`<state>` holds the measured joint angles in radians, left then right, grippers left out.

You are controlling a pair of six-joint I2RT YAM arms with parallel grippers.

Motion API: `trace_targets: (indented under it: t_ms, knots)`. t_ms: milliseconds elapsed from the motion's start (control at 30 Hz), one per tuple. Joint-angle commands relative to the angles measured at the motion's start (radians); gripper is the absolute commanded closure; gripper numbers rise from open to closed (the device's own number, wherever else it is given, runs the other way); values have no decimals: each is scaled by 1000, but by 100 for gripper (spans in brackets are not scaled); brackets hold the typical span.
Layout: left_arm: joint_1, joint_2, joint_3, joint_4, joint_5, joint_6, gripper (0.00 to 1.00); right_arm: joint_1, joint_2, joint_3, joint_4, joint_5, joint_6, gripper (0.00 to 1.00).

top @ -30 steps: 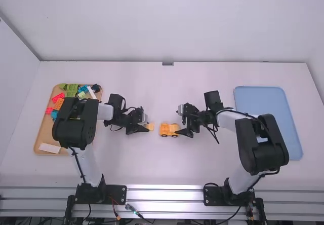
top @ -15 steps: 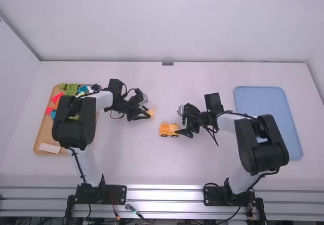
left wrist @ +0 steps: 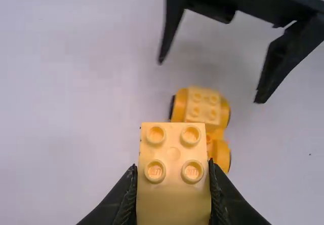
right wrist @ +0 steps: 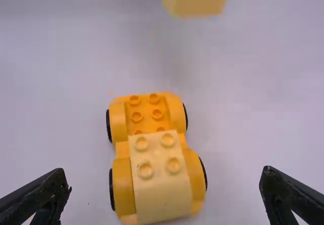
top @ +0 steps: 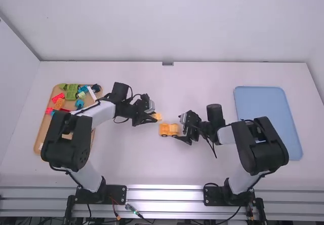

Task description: Assemble lego blocks to make yellow taxi

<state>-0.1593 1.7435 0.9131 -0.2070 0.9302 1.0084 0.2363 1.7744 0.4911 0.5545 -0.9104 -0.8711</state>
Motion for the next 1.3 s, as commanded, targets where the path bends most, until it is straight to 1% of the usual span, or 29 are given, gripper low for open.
trace_targets:
  t_ms: [0, 33, 100, 133, 167, 233, 300, 400, 533, 600, 633, 667, 700, 733, 800, 867, 933, 967, 1067, 1233, 1267]
  knots:
    - [-27, -18, -23, 6, 19, -6, 98, 9, 45, -3, 51, -8, 19, 1]
    - [-32, -18, -25, 6, 19, -5, 98, 9, 57, -3, 70, -9, 27, 1]
    - [-45, -18, -31, -5, 18, 29, 98, 1, 128, -2, 163, -30, 56, 1]
    - [-45, -18, -31, -8, 17, 33, 98, -1, 141, 0, 178, -43, 59, 1]
    - [-42, -18, -32, -13, 19, 39, 98, -10, 193, 10, 230, -116, 60, 1]
    - [-46, -18, -32, -20, 6, 35, 98, -22, 246, 28, 272, -208, 60, 1]
    - [-51, -18, -33, -23, -8, 31, 98, -37, 302, 58, 287, -279, 59, 1]
    - [-51, -18, -47, -12, -9, 31, 98, -39, 350, 97, 270, -318, 46, 1]
    - [-63, -18, -87, 45, -15, 27, 98, -19, 399, 136, 267, -320, 39, 1]
    - [-70, -18, -139, 126, -15, 15, 98, -7, 433, 166, 268, -324, 64, 1]
    - [-70, -18, -139, 126, -15, 15, 98, -7, 433, 166, 268, -324, 64, 1]
    - [-71, -18, -165, 195, -16, -45, 98, -1, 439, 170, 267, -319, 63, 1]
    - [-72, -18, -170, 210, -16, -60, 98, 0, 439, 170, 267, -317, 63, 1]
    - [-74, -18, -188, 266, -16, -105, 98, 2, 438, 170, 257, -309, 58, 1]
    - [-77, -18, -210, 327, -15, -134, 98, 11, 438, 170, 246, -271, 53, 1]
    - [-77, -18, -213, 341, -27, -148, 98, 22, 438, 170, 233, -224, 61, 1]
    - [-90, -18, -209, 339, -61, -156, 98, 34, 438, 170, 225, -199, 59, 2]
    - [-97, -17, -207, 336, -70, -155, 98, 38, 438, 170, 223, -189, 60, 5]
    - [-122, -6, -198, 333, -85, -150, 99, 52, 438, 170, 224, -176, 59, 19]
    - [-135, 24, -198, 349, -91, -122, 98, 53, 438, 170, 223, -180, 60, 21]
    - [-135, 38, -198, 359, -98, -122, 98, 50, 438, 170, 223, -182, 60, 25]
